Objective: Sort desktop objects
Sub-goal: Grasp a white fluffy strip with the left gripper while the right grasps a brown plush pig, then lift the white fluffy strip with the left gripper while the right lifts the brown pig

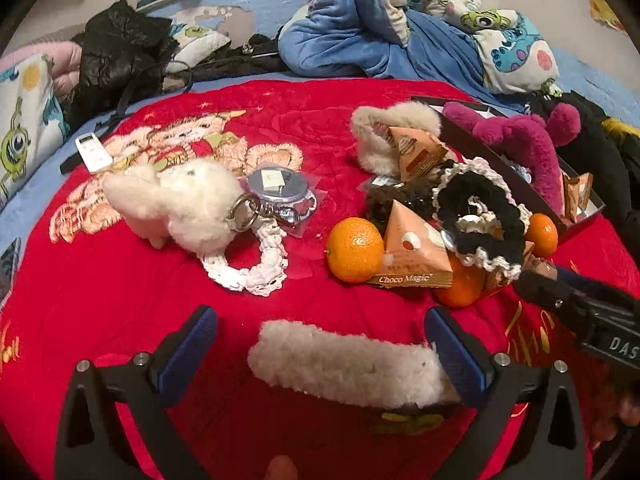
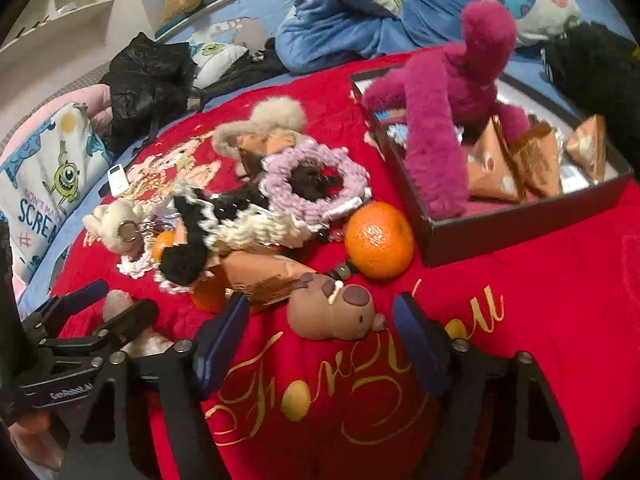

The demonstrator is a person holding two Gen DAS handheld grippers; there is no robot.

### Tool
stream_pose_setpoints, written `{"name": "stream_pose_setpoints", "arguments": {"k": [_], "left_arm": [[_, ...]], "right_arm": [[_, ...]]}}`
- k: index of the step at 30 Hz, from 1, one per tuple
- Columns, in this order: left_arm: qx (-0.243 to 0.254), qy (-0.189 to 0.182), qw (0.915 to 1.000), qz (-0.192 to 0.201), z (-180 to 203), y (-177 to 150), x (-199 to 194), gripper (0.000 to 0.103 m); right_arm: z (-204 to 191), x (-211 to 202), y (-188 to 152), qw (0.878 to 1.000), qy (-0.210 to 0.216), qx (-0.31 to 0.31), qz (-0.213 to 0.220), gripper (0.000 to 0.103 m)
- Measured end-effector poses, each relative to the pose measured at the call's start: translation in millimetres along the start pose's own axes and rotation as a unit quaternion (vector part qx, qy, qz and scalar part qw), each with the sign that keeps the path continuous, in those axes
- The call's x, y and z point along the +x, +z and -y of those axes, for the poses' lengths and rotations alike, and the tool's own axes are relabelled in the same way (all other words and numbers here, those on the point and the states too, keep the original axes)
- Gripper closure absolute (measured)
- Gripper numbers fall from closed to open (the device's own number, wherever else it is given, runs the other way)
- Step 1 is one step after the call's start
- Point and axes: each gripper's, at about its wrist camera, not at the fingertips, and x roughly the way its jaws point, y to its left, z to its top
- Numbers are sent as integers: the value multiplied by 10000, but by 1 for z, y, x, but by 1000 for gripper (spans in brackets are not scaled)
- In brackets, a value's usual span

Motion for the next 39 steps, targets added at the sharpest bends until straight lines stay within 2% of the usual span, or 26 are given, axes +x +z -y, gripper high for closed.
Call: {"name": "stream_pose_setpoints", "arguments": {"k": [4, 6, 13, 16, 17, 20, 22, 24, 28, 39], "left_arm": [[-294, -173, 9991, -254, -7, -2, 12, 0], [-393, -235, 9985, -300, -9, -3, 17, 0], [-268, -83, 9991, -323, -3, -5, 20, 0], [-213, -209, 9992, -280, 0, -5, 16, 15], [-185, -272, 9991, -261, 1, -6, 13, 24], [-42, -197, 9997, -168, 7, -7, 7, 28], [-107, -186, 9997, -125, 5, -7, 2, 38], [-211, -130, 9997, -77, -1, -7, -4, 63], [-443, -203, 9987, -122, -15, -9, -7, 68], [-653, -50, 9974, -288, -23, -12, -14, 65]], "right_arm": [[3, 0, -2, 9999, -73, 84, 49, 43], [2, 3, -3, 9999, -131, 40, 45, 45], [-2, 6, -3, 9994, -342, -74, 32, 53], [-2, 5, -4, 9993, -366, -88, 29, 55], [-2, 6, -4, 9992, -377, -102, 27, 55], [-2, 5, -4, 9992, -386, -100, 35, 55], [-3, 4, -4, 9992, -395, -94, 42, 56], [-4, 2, -4, 9991, -423, -87, 25, 56], [-8, -4, -7, 9987, -485, -137, 30, 56], [-7, -13, -9, 9990, -449, -33, -20, 56]]}}
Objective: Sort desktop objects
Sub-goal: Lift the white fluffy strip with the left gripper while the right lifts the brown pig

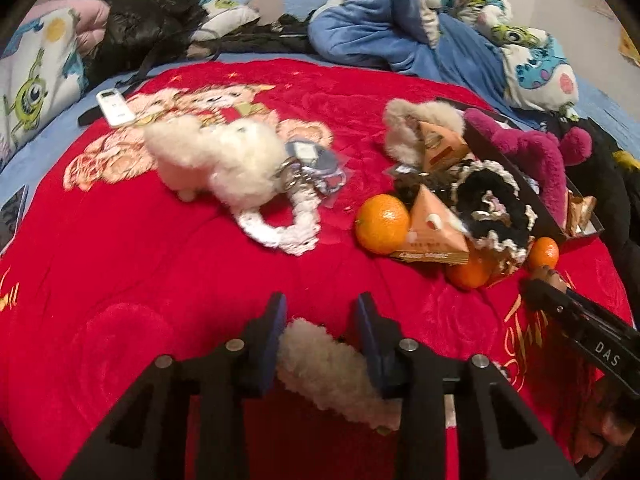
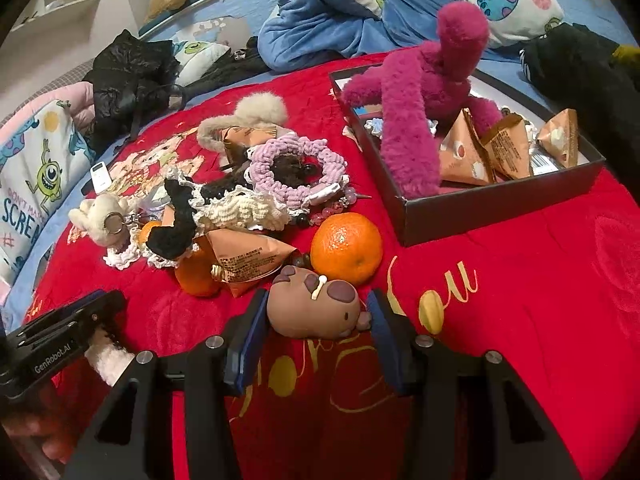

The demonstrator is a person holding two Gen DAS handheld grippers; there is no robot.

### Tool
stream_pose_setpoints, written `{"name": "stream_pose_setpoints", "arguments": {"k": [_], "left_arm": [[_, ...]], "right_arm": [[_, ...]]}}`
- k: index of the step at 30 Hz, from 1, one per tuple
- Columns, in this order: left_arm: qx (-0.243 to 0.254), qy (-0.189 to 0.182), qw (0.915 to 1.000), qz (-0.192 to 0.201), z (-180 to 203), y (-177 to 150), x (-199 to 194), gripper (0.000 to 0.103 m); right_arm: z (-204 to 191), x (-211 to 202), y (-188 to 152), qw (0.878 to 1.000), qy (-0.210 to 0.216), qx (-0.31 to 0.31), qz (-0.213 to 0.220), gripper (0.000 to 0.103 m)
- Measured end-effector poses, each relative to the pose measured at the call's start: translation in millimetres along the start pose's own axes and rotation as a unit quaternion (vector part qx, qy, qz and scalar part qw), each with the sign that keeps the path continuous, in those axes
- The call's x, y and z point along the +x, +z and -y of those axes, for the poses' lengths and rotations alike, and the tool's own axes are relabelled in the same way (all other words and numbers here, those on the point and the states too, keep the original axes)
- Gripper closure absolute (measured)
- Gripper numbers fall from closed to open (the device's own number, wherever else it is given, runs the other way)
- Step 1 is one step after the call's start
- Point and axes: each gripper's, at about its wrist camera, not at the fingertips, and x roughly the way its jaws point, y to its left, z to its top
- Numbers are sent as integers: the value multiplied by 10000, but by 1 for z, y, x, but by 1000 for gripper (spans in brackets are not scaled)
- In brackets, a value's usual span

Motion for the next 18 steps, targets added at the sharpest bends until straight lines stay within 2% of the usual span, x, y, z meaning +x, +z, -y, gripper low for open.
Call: {"name": "stream_pose_setpoints", "arguments": {"k": [2, 3, 4, 6, 10, 13, 15, 18], "left_arm": [[-69, 5, 10000, -22, -2, 0, -2, 61], [-63, 70, 10000, -11, -3, 0, -3, 55], [-10, 203, 9998, 16, -2, -1, -4, 52], [96, 290, 9995, 39, 1, -2, -7, 51], [163, 189, 9997, -83, 1, -5, -13, 50], [232, 356, 9991, -47, 2, -7, -19, 44], [191, 531, 9984, -42, -1, -10, -22, 34], [78, 708, 9974, -67, -7, -14, -26, 32]], "right_arm": [[0, -1, -1, 10000, 0, -14, 3, 56], [0, -1, -2, 10000, 9, -14, 1, 56], [1, -2, -2, 10000, 18, -2, 3, 56], [1, -2, -1, 10000, 42, 27, -2, 56], [2, -4, -2, 10000, 51, 54, -7, 56], [3, -5, -2, 10000, 58, 74, -15, 56], [4, -6, -3, 9999, 87, 135, -15, 56], [7, -8, -4, 9996, 142, 234, -18, 56]]}}
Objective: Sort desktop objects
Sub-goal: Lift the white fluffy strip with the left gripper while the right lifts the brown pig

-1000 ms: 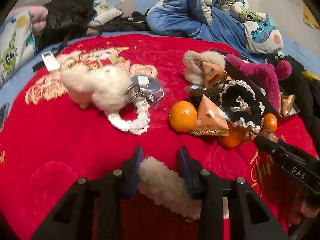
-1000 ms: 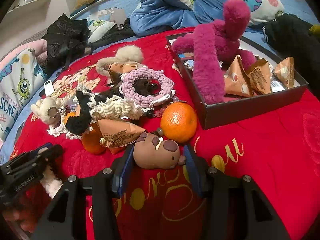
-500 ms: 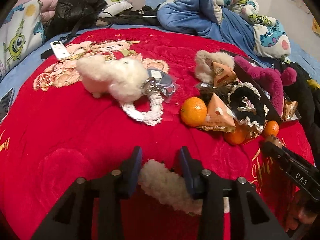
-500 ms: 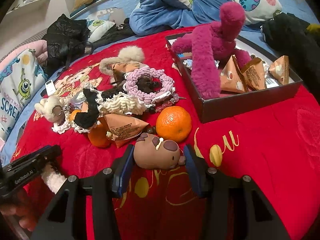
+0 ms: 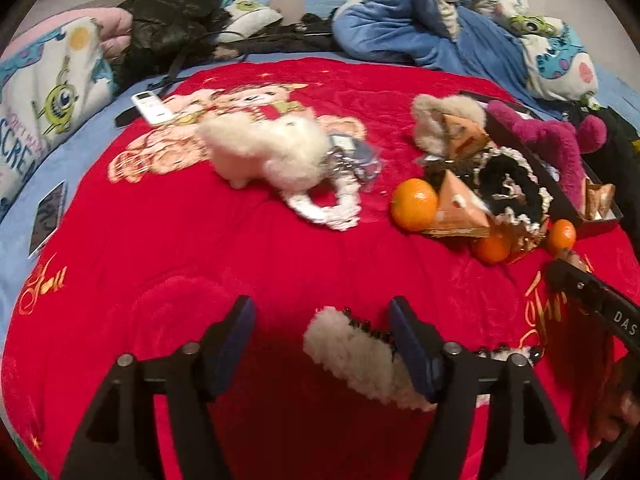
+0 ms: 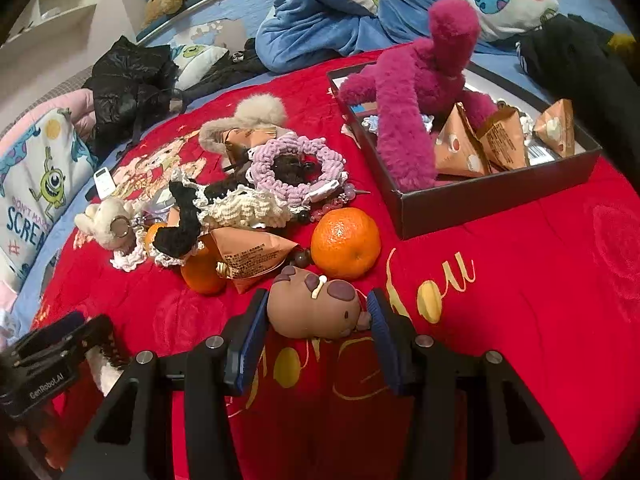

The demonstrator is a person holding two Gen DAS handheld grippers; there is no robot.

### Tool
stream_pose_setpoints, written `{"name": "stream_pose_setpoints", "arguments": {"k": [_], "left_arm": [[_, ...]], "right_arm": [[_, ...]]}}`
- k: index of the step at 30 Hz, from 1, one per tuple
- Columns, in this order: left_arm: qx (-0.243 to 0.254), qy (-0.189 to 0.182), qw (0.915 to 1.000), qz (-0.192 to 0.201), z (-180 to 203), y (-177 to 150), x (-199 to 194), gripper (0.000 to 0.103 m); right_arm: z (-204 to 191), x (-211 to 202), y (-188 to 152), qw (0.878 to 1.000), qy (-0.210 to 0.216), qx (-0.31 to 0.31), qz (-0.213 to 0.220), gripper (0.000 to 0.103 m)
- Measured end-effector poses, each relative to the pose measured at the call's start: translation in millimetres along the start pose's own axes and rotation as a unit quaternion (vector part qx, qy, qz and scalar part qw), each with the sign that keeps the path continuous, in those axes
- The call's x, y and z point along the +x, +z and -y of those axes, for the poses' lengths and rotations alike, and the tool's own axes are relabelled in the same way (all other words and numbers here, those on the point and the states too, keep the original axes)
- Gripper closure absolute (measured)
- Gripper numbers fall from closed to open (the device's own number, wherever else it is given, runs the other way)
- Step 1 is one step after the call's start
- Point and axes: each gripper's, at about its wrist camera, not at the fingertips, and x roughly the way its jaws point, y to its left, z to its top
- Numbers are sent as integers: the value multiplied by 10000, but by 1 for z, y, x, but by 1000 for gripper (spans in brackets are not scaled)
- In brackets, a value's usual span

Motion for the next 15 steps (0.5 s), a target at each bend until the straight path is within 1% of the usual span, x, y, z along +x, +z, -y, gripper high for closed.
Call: {"name": "stream_pose_setpoints", "arguments": {"k": [3, 5, 9, 13, 15], "left_arm": [[-97, 126, 9999, -68, -4, -2, -3, 29], [-95, 241, 9997, -41, -4, -5, -6, 29], [109, 343, 9993, 101, 3, -9, -12, 29], [354, -63, 9991, 229, 8, -9, -23, 29], [375, -244, 9986, 280, 9, -9, -28, 29]], "right_arm": [[0, -1, 0, 10000, 17, 34, -2, 56], [0, -2, -1, 10000, 31, 58, 1, 56], [0, -3, -2, 9999, 72, 93, -1, 56], [0, -5, -2, 9999, 108, 97, 8, 56], [0, -6, -3, 9999, 105, 84, 10, 56]]}}
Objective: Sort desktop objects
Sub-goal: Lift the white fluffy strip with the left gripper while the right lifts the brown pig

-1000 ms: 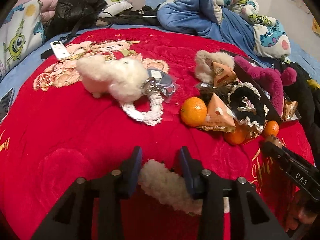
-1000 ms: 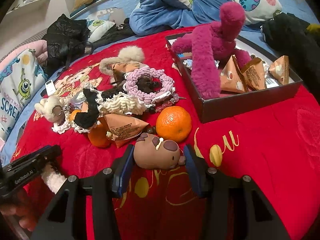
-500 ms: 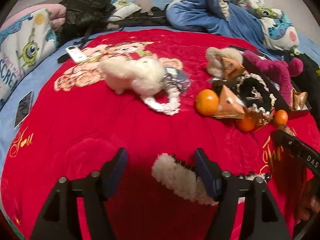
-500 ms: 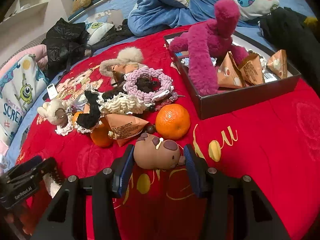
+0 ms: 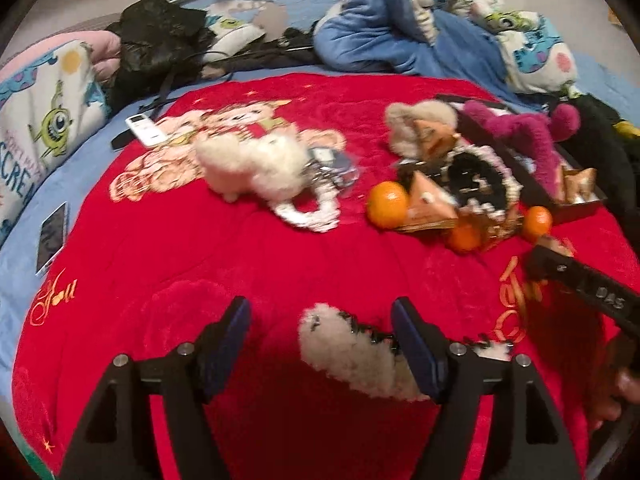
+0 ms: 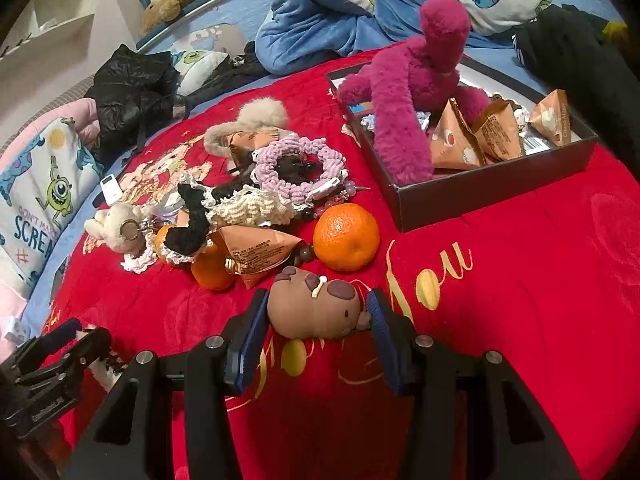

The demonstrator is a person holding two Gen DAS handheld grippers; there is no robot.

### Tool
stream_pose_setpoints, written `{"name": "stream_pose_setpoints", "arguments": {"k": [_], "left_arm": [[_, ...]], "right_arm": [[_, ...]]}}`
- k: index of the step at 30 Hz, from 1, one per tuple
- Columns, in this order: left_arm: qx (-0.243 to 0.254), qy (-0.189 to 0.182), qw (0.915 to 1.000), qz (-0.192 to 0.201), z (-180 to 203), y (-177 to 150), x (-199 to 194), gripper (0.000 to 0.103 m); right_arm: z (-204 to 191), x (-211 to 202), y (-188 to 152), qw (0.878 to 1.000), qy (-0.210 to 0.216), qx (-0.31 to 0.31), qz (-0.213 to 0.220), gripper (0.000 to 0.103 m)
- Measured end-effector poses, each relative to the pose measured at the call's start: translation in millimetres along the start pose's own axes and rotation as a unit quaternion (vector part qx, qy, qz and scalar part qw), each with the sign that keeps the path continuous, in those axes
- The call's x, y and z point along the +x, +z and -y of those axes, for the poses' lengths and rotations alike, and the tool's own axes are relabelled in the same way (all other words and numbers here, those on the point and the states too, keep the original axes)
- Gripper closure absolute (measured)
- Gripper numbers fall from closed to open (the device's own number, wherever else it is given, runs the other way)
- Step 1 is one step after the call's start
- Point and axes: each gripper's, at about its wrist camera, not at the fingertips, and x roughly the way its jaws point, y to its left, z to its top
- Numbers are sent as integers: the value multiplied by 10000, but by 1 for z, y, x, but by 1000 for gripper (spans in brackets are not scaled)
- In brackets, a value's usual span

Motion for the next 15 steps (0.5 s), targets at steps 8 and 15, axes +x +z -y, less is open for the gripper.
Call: {"name": "stream_pose_setpoints", "arguments": {"k": [8, 15], "left_arm": [[291, -83, 9995, 20, 17, -1, -14, 29], [356, -721, 9967, -59, 15, -8, -21, 29]], "right_arm": [[-6, -3, 1, 10000, -14, -80, 57, 56], [-12, -3, 1, 10000, 30, -55, 41, 55]]}}
